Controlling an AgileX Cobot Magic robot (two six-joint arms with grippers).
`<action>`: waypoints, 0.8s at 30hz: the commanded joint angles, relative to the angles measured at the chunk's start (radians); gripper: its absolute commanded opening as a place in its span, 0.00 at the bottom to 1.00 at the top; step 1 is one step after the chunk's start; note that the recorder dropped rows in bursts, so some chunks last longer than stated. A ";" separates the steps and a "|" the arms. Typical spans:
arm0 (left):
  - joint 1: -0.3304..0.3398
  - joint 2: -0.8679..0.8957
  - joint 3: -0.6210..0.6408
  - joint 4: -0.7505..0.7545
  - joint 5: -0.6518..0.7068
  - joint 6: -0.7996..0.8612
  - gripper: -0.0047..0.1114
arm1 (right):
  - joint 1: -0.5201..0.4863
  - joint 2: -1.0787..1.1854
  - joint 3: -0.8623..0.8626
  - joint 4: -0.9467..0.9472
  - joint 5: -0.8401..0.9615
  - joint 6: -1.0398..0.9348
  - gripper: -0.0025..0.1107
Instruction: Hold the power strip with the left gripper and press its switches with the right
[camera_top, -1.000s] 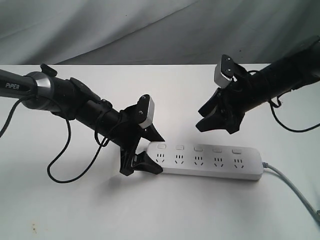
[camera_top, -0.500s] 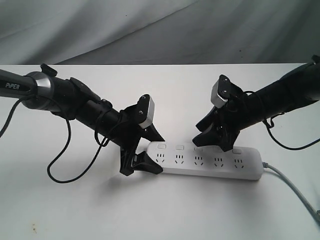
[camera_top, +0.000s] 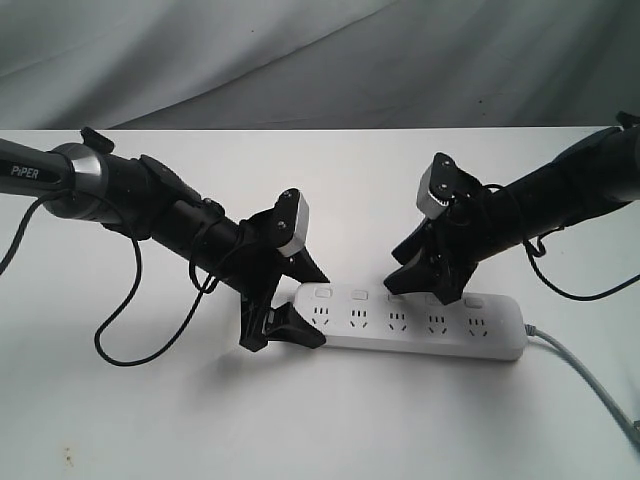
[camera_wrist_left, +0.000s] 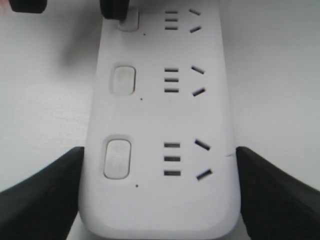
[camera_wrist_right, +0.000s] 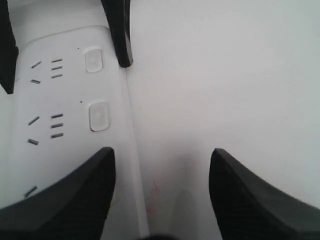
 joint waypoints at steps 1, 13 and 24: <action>-0.003 0.002 -0.008 -0.007 0.006 0.007 0.04 | 0.002 0.001 0.006 -0.059 -0.018 0.021 0.48; -0.003 0.002 -0.008 -0.007 0.006 0.007 0.04 | 0.002 0.001 0.006 -0.148 -0.058 0.068 0.48; -0.003 0.002 -0.008 -0.007 0.006 0.007 0.04 | 0.031 0.001 0.008 -0.174 -0.084 0.083 0.48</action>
